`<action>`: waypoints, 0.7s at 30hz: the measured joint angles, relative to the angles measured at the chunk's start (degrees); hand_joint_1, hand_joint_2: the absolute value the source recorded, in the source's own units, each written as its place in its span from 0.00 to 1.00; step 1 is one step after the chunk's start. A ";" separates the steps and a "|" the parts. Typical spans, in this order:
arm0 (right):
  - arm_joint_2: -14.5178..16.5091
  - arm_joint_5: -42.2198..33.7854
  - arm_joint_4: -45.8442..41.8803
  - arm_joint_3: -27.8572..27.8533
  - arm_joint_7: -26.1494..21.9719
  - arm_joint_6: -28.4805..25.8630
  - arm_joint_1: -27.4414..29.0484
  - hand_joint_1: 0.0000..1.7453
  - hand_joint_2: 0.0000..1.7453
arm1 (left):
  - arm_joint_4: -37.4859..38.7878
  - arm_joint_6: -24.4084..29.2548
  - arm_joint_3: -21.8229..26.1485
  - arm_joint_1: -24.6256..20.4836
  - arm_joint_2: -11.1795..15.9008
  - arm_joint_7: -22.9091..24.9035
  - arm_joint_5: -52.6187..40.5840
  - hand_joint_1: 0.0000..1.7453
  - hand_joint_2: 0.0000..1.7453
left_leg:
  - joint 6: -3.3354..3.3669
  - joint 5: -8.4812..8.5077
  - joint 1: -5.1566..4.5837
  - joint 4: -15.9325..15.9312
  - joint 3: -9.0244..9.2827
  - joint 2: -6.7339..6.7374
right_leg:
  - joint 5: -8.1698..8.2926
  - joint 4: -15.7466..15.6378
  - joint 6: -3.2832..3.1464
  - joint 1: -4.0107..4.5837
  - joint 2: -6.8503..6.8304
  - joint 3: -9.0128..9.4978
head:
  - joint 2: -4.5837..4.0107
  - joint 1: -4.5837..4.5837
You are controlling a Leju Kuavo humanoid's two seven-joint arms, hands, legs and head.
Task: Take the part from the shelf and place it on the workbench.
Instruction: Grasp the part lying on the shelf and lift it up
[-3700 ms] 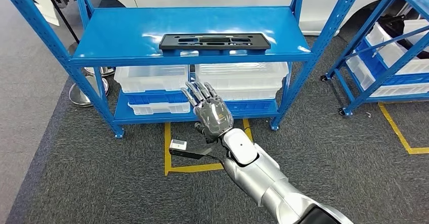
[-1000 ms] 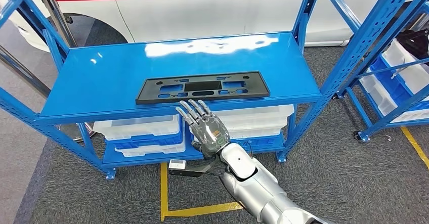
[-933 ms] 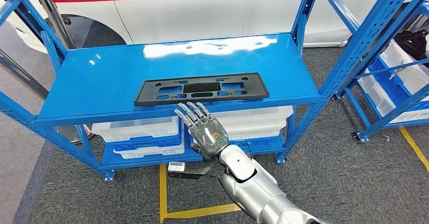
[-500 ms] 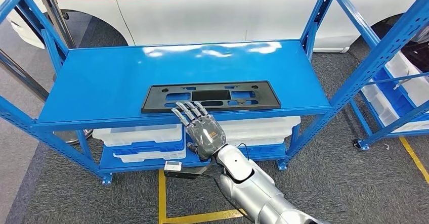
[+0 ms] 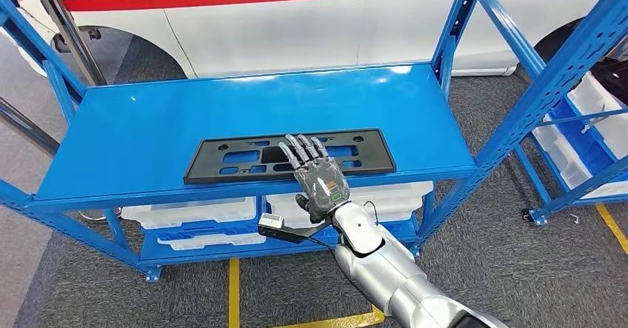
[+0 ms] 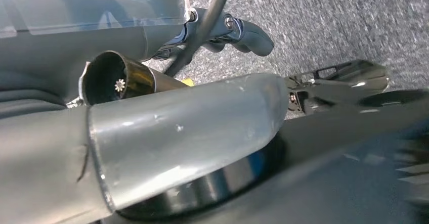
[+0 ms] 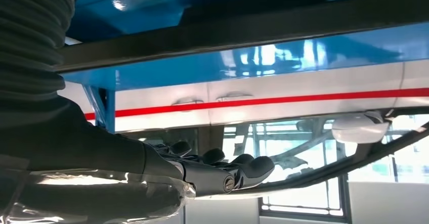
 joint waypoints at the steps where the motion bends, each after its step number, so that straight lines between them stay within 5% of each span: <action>1: -0.16 0.01 0.18 -0.27 0.00 -0.03 0.00 0.00 1.00 | 0.00 0.00 0.00 0.08 0.00 0.02 0.00 0.00 0.00 | -0.01 1.06 0.00 0.49 -0.91 0.00 | -0.42 0.07 0.00 0.06 0.08 0.50 | 0.00 0.00; 3: -0.39 0.02 0.39 -0.75 0.00 -0.07 -0.04 0.00 1.00 | 0.00 0.00 0.00 0.17 0.01 0.06 0.00 0.00 0.00 | 0.15 5.34 0.00 -3.68 0.01 0.01 | -1.27 0.28 0.11 0.10 0.26 1.49 | 0.00 0.00; 5: -0.46 0.02 0.44 -0.96 0.00 -0.08 -0.09 0.00 1.00 | 0.00 0.00 0.00 0.17 0.02 0.06 0.00 0.00 0.00 | 0.28 7.78 0.00 -6.98 1.19 0.01 | -1.69 0.39 0.20 0.10 0.34 1.96 | 0.00 0.01; 9: -0.46 0.02 0.44 -0.99 0.00 -0.08 -0.11 0.00 1.00 | 0.00 0.00 0.00 0.16 0.02 0.06 0.00 0.00 0.00 | 0.33 8.45 0.00 -8.04 1.63 0.01 | -1.82 0.43 0.23 0.10 0.35 2.10 | 0.00 -0.01; 11: -0.46 0.02 0.44 -1.14 -0.03 -0.08 -0.13 0.00 1.00 | 0.00 0.00 0.00 0.18 0.04 0.06 0.00 0.00 0.00 | 0.58 9.80 -0.04 -11.09 2.84 0.02 | -2.28 0.51 0.39 0.10 0.35 2.48 | 0.00 0.02; 14: -0.61 0.04 0.50 -1.64 -0.14 -0.19 -0.38 0.00 1.00 | 0.00 0.01 0.01 0.09 0.11 0.07 0.00 0.00 0.00 | 1.55 9.45 -0.30 -14.69 4.99 0.00 | -3.36 0.91 1.35 0.39 0.33 2.79 | 0.00 0.11; 17: -0.97 0.10 0.68 -2.18 -0.40 -0.32 -0.43 0.00 1.00 | 0.00 0.01 0.00 0.00 0.17 0.10 -0.01 0.00 0.00 | 3.10 7.83 0.12 -16.40 7.31 0.02 | -7.74 13.51 3.00 0.04 0.14 -4.72 | 0.00 0.28; 18: -1.08 0.11 0.76 -2.26 -0.60 -0.32 -0.26 0.00 1.00 | 0.00 0.01 0.00 0.02 0.18 0.11 0.00 0.00 0.00 | 3.21 7.36 0.13 -16.43 7.87 -0.02 | -7.94 17.25 3.25 -0.22 0.13 -7.67 | 0.00 0.28; 19: -1.15 0.11 0.80 -2.27 -0.88 -0.33 -0.11 0.00 1.00 | 0.00 0.00 0.00 0.11 0.18 0.13 0.01 0.00 0.00 | 3.13 6.91 0.14 -16.42 8.47 -0.08 | -5.94 16.39 3.30 -0.38 0.12 -8.20 | 0.00 0.28; 21: -1.21 0.11 0.81 -2.27 -1.44 -0.37 0.04 0.00 1.00 | 0.00 0.00 0.00 0.25 0.17 0.14 0.03 0.00 0.00 | 2.76 5.86 0.19 -16.41 9.80 -0.16 | 0.03 9.32 3.22 -0.58 0.05 -6.51 | 0.00 0.29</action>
